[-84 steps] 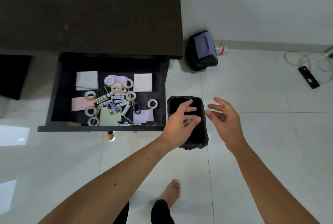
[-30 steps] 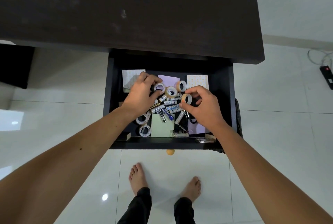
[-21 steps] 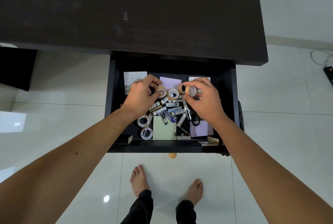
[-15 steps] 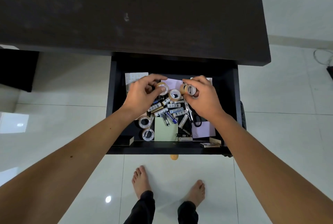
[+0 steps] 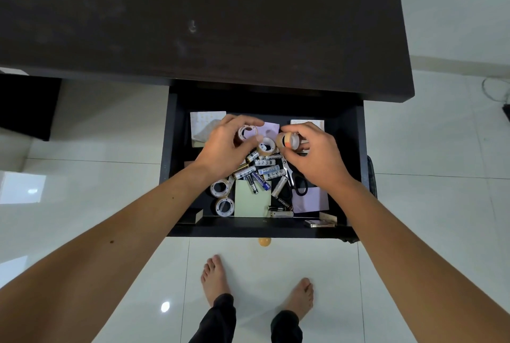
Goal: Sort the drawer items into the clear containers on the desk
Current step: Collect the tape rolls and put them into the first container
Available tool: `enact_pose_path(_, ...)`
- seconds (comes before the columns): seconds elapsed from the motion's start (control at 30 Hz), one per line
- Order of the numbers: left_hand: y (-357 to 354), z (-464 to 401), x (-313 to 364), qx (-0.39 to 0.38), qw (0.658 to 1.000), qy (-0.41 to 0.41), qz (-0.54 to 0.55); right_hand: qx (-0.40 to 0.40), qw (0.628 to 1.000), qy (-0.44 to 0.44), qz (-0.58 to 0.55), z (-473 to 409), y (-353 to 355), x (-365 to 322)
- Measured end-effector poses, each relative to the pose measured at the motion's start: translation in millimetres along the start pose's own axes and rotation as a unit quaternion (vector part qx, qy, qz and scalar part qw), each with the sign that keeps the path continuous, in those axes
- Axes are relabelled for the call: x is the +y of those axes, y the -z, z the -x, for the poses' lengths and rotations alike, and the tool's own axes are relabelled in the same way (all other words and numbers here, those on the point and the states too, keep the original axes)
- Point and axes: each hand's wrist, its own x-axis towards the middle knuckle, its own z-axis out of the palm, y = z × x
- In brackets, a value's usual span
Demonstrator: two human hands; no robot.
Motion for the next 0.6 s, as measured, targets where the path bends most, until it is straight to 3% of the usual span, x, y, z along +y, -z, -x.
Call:
enact_pose_path(0.27,-16,-5,7,-0.079,0.986,-0.024,-0.147,-0.008,1.000,-0.011,-0.009,11,11,5)
enact_pose_path(0.6,-22,-4,6,-0.045,0.988,-0.036,-0.144,-0.007,0.999,-0.026,-0.029,18,11,3)
